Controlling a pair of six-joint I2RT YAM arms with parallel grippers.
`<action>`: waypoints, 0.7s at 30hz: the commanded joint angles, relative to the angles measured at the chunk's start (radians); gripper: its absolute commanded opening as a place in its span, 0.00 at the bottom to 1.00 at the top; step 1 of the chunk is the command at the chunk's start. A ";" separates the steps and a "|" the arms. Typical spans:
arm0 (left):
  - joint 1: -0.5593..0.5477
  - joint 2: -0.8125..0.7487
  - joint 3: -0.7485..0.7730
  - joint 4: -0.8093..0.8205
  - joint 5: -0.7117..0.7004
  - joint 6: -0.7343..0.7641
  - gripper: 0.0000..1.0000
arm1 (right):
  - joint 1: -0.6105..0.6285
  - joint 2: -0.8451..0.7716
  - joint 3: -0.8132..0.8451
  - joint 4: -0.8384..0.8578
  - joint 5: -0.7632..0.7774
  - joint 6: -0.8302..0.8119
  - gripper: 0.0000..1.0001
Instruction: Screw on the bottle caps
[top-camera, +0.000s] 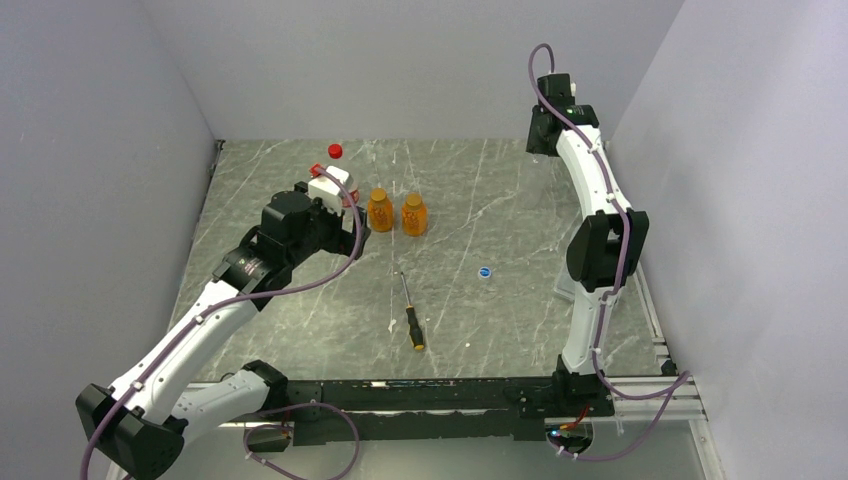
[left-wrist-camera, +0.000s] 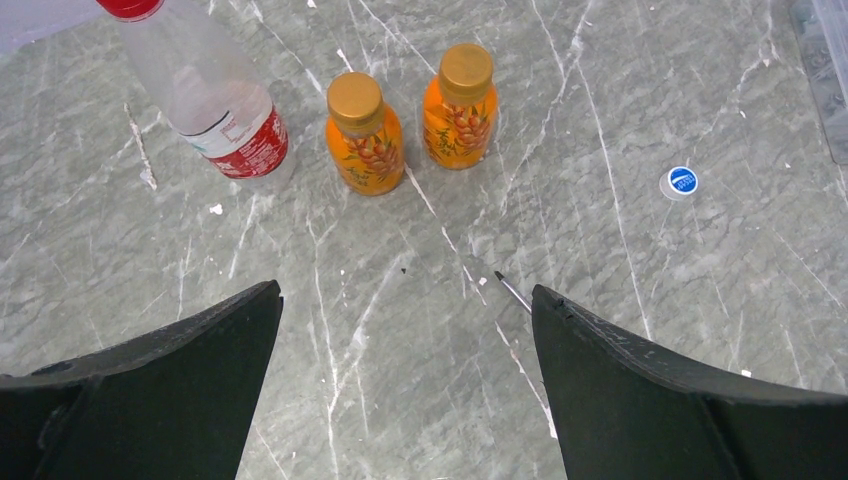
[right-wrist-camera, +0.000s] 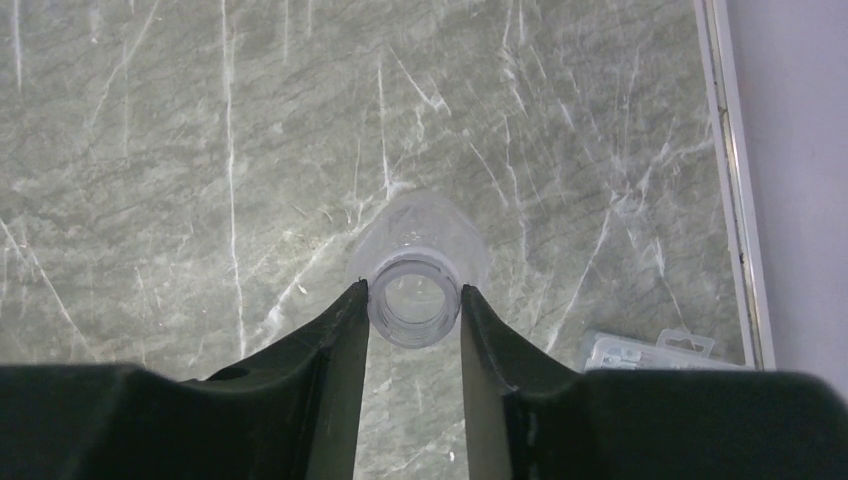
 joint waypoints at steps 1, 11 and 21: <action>0.004 0.007 0.050 0.022 0.031 -0.017 0.99 | -0.009 0.000 0.048 -0.010 -0.018 -0.006 0.25; 0.004 0.066 0.061 0.152 0.205 -0.006 0.99 | 0.062 -0.191 -0.015 -0.090 -0.130 0.052 0.06; 0.001 0.137 0.051 0.409 0.425 0.108 0.99 | 0.293 -0.529 -0.307 -0.062 -0.321 0.107 0.05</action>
